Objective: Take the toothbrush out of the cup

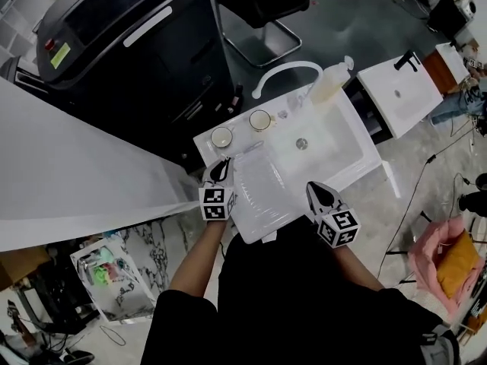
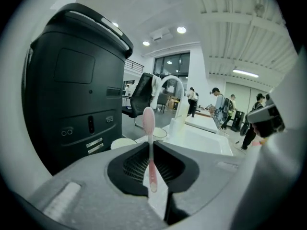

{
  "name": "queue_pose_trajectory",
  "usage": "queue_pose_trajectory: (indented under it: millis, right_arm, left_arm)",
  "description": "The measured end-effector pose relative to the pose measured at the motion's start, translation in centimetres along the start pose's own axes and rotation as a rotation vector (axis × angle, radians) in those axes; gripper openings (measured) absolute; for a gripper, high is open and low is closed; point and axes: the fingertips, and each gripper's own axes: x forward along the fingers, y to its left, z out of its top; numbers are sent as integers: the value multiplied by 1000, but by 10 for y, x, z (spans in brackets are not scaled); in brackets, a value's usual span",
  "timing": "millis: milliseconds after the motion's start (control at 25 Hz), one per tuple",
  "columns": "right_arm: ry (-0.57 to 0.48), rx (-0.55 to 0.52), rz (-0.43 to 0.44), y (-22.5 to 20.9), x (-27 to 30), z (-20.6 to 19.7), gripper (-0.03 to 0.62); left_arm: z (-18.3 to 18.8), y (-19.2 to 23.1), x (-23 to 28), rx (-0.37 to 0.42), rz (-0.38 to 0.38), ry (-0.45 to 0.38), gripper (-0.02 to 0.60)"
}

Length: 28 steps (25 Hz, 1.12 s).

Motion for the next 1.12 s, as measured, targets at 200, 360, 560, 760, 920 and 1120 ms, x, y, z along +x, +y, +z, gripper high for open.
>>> queue_pose_trajectory:
  millis: [200,360,560,760,920,1120]
  right_arm:
    - [3,35,-52,-23,-17,-12,0]
    - [4,67,-84,-41,-22,-19,0]
    - [-14,92,-73,-57,-25,-21,0]
    - [10,96,-36,-68,-20,-24,0]
    - [40,93,11,-65,-13,-28,-1]
    - [62,102,41,-73,-7,-30,-2]
  left_arm:
    - [-24,-24,30,101,-58,88,38]
    - [-46,-34,53,141,-97,171,38]
    - [-72,-38,74,244,-110,290,38]
    - [-89,-47,92,330,-107,371,38]
    - [-100,-56,108,369,-124,424,38]
    - [-119,-73,129,468,-176,492,38]
